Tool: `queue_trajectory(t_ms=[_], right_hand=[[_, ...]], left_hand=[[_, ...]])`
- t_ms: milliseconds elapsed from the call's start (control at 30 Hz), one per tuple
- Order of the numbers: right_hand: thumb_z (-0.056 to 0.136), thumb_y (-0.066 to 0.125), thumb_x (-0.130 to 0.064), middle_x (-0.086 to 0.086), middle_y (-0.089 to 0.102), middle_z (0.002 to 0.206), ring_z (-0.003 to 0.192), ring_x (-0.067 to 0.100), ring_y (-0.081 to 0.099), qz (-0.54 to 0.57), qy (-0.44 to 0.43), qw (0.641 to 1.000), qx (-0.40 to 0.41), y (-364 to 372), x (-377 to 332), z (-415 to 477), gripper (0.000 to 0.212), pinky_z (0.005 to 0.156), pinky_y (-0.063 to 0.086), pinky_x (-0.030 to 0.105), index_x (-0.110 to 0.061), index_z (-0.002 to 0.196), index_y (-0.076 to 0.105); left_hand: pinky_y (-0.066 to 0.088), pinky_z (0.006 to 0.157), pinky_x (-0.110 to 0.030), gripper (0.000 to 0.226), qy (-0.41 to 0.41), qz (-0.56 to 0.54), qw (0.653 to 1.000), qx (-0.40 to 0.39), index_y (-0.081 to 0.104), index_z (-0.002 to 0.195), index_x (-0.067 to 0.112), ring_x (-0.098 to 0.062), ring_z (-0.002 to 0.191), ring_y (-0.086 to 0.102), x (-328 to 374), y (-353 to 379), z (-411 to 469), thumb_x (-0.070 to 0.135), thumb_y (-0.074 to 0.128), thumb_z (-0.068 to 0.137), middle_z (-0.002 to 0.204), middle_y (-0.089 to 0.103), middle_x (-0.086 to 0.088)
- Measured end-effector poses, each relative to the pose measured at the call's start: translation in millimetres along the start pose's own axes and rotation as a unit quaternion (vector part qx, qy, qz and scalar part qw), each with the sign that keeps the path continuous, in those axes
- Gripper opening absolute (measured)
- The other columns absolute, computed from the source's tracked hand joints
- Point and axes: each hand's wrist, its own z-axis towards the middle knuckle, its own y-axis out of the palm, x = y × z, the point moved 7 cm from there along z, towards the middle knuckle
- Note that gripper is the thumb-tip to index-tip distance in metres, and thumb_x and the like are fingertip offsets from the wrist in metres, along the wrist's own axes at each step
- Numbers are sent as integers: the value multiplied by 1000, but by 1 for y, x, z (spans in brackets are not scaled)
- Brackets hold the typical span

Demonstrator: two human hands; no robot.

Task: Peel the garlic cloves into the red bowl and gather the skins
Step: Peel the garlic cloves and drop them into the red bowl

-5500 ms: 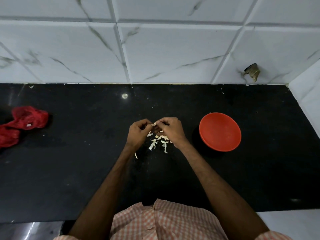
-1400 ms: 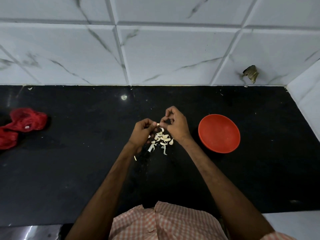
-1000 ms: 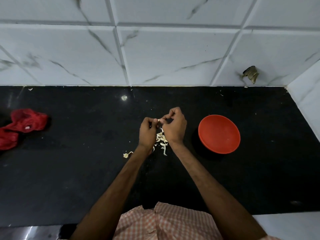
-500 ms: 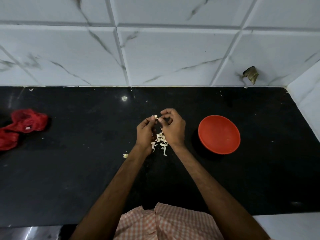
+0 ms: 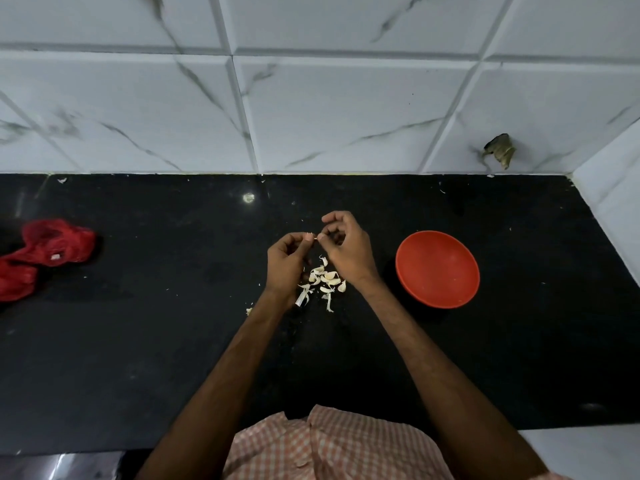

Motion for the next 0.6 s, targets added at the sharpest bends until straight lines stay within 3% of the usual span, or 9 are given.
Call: queue_trajectory(t_ms=[267, 500, 600], right_hand=[[88, 70, -7, -1, 69, 90, 83, 11, 63, -3, 24, 998, -50, 5, 6, -2, 29, 75, 49, 16, -15, 114, 59], [88, 70, -8, -3, 69, 89, 77, 1, 61, -15, 27, 997, -67, 5, 4, 0, 28, 72, 49, 13, -17, 113, 61], [86, 70, -8, -5, 67, 85, 72, -5, 58, -29, 28, 996, -83, 4, 5, 1, 28, 69, 49, 13, -17, 111, 61]], left_hand=[[32, 53, -26, 11, -81, -104, 991, 0, 72, 97, 14, -7, 61, 49, -11, -4, -2, 20, 63, 95, 85, 64, 2], [33, 54, -27, 12, -72, -107, 992, -4, 73, 98, 13, -9, 62, 49, -8, -6, -3, 21, 64, 95, 86, 64, 1], [34, 47, -22, 10, -60, -112, 992, -3, 72, 95, 14, -7, 61, 48, -6, -4, -4, 19, 63, 95, 84, 64, 2]])
